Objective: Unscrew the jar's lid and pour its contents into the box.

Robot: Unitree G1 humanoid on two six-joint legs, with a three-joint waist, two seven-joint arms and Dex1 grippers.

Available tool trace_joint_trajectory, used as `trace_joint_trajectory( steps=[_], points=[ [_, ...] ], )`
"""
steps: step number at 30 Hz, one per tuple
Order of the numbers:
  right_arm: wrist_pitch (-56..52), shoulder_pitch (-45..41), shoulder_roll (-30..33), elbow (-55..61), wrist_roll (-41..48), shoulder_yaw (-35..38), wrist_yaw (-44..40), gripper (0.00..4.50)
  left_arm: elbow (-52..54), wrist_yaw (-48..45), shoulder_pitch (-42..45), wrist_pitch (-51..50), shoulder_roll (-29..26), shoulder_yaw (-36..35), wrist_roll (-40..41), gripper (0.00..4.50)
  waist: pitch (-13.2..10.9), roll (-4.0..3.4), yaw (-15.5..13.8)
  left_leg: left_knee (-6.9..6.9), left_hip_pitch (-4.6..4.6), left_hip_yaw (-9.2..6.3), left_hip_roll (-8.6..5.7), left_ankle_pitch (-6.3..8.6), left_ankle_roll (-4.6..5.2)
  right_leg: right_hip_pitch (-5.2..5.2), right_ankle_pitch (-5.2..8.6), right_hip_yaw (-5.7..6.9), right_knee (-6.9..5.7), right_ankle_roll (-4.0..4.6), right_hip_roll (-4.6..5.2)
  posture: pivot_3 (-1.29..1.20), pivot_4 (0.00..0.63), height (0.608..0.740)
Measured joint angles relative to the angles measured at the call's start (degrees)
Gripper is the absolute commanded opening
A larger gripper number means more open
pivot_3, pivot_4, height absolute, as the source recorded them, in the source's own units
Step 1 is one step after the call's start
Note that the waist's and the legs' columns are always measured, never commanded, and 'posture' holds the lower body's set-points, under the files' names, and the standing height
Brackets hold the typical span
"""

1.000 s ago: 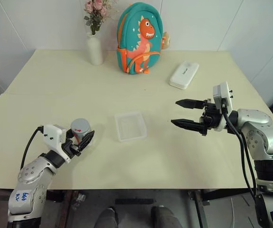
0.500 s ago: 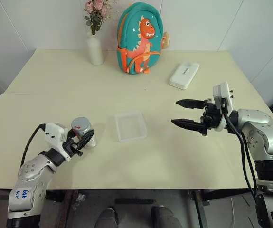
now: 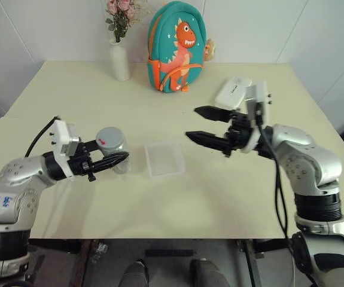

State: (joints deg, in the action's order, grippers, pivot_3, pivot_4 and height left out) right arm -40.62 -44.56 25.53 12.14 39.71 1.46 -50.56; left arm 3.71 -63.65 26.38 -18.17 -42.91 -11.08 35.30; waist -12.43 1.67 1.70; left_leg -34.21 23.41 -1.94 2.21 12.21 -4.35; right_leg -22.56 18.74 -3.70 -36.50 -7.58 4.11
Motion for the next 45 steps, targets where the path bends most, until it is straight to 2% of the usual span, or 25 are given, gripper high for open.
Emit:
trace_joint_trajectory(
  steps=[4, 10, 16, 22, 45],
  points=[
    [-4.45, -3.16, -4.07, 3.4, 1.27, -0.74, 7.76, 4.5, -8.3, -7.55, 8.22, 0.98, 1.32, 5.3, -1.57, 2.0, 0.0, 0.0, 0.03, 0.0, 0.03, -0.01, 0.01, 0.0, 0.0, -0.04, 0.0, 0.01, -0.05, 0.0, -0.02, 0.0, 0.15, 0.74],
    [-9.13, -4.83, -7.33, 7.13, 3.46, -0.96, 16.9, 4.5, -17.27, -12.24, 14.21, 4.23, 5.1, 8.55, -4.02, 2.0, 0.0, 0.0, 0.1, -0.01, 0.12, -0.02, 0.21, 0.0, 0.0, -0.13, 0.01, 0.01, -0.06, 0.01, -0.22, 0.0, 0.15, 0.74],
    [-12.08, -4.87, -9.02, 9.82, 0.28, -3.63, 26.28, 4.5, -24.49, -10.5, 20.04, 6.96, 9.83, 9.89, -8.12, 2.0, 0.0, 0.0, 0.03, -0.18, 0.24, -0.14, 0.39, 0.0, 0.0, -0.24, 0.03, 0.01, -0.31, 0.08, -0.5, 0.0, 0.15, 0.74],
    [-13.47, -4.66, -10.98, 10.73, -5.15, -6.13, 34.4, 4.5, -25.0, -8.12, 20.97, 6.89, 12.04, 9.93, -9.41, 2.0, 0.0, 0.0, 0.29, -0.22, 0.23, -0.16, 0.46, 0.0, 0.0, -0.32, 0.07, 0.0, -0.52, 0.15, -0.58, 0.0, 0.15, 0.74],
    [-10.65, -0.92, -17.4, 11.61, -12.63, -12.32, 37.26, 4.5, -27.38, -8.79, 24.47, 4.73, 13.6, 12.14, -12.49, 2.0, 0.0, 0.0, 0.12, -0.26, 0.29, -0.21, 0.46, -0.01, 0.0, -0.35, 0.08, 0.01, -0.53, 0.16, -0.61, 0.0, 0.15, 0.74]
  ],
)
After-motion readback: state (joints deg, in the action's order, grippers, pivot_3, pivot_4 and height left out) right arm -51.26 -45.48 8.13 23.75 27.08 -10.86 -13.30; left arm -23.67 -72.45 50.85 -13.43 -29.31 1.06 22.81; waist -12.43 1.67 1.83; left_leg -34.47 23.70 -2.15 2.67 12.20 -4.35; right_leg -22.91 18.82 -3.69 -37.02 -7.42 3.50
